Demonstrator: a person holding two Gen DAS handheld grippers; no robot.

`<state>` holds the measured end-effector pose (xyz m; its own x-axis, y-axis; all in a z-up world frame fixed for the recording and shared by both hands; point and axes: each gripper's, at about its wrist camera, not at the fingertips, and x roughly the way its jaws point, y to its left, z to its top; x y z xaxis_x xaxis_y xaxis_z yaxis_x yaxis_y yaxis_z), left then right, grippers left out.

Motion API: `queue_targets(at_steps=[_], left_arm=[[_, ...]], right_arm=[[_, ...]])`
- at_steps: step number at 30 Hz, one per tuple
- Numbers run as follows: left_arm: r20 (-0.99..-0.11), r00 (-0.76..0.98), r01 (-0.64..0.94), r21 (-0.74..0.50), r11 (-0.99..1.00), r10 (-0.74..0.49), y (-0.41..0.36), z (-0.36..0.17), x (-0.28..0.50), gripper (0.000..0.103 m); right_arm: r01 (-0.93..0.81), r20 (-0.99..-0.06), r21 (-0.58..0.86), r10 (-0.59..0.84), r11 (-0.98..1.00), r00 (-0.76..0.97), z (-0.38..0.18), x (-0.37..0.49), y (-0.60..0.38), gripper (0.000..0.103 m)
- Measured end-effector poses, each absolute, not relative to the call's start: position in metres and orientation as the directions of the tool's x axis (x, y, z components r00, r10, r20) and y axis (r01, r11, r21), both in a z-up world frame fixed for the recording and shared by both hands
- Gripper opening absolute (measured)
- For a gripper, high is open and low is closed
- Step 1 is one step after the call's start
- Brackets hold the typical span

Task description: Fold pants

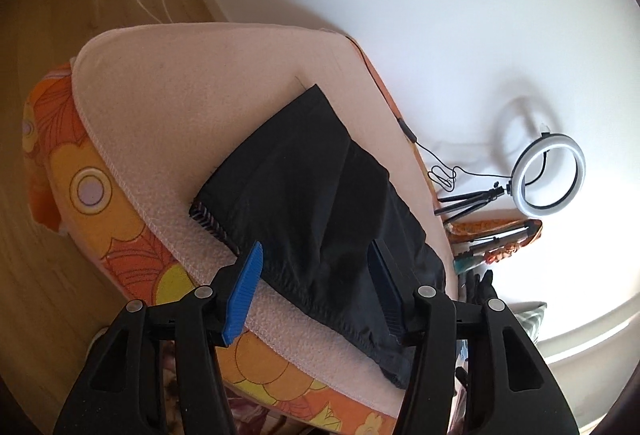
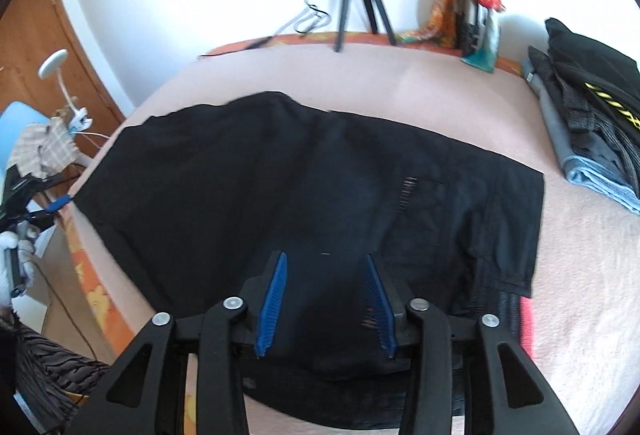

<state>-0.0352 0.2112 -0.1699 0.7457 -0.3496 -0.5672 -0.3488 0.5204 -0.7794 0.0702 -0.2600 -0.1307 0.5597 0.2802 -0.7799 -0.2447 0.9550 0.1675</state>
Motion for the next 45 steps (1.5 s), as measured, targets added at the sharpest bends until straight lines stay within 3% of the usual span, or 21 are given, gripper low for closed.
queue_targets(at_steps=[13,17,24,29,32,33,35,38,45], left_arm=[[-0.663,0.707,-0.463,-0.697,0.547,-0.247,0.208,-0.180,-0.029,0.054],[-0.668,0.709,-0.469,-0.687,0.555,-0.227,0.205,-0.178,-0.020,0.063],[-0.625,0.740,-0.430,-0.724,0.539,-0.249,0.195,-0.175,-0.006,0.064],[-0.671,0.700,-0.403,-0.653,0.641,-0.244,0.180,-0.176,0.019,0.064],[-0.632,0.729,-0.421,-0.716,0.557,-0.263,0.195,-0.180,0.022,0.064],[-0.626,0.734,-0.425,-0.724,0.543,-0.261,0.198,-0.180,0.023,0.063],[-0.615,0.749,-0.416,-0.726,0.547,-0.247,0.201,-0.176,0.024,0.035],[-0.571,0.778,-0.352,-0.742,0.571,-0.263,0.197,-0.165,0.026,0.021],[-0.570,0.780,-0.293,-0.698,0.653,-0.259,0.185,-0.152,0.027,0.018]], right_arm=[[-0.257,-0.743,0.191,0.311,0.947,0.593,-0.120,0.071,-0.246,0.047],[-0.253,-0.724,0.205,0.320,0.946,0.611,-0.112,0.072,-0.248,0.047],[-0.266,-0.716,0.217,0.338,0.939,0.610,-0.109,0.074,-0.245,0.047],[-0.271,-0.713,0.246,0.363,0.931,0.600,-0.109,0.077,-0.243,0.047],[-0.271,-0.710,0.250,0.367,0.929,0.601,-0.108,0.078,-0.240,0.047],[-0.276,-0.708,0.255,0.373,0.927,0.600,-0.107,0.078,-0.239,0.047],[-0.286,-0.703,0.259,0.383,0.922,0.599,-0.106,0.078,-0.235,0.047],[-0.308,-0.700,0.246,0.388,0.919,0.600,-0.103,0.077,-0.228,0.047],[-0.329,-0.696,0.244,0.401,0.912,0.595,-0.102,0.076,-0.218,0.048]])
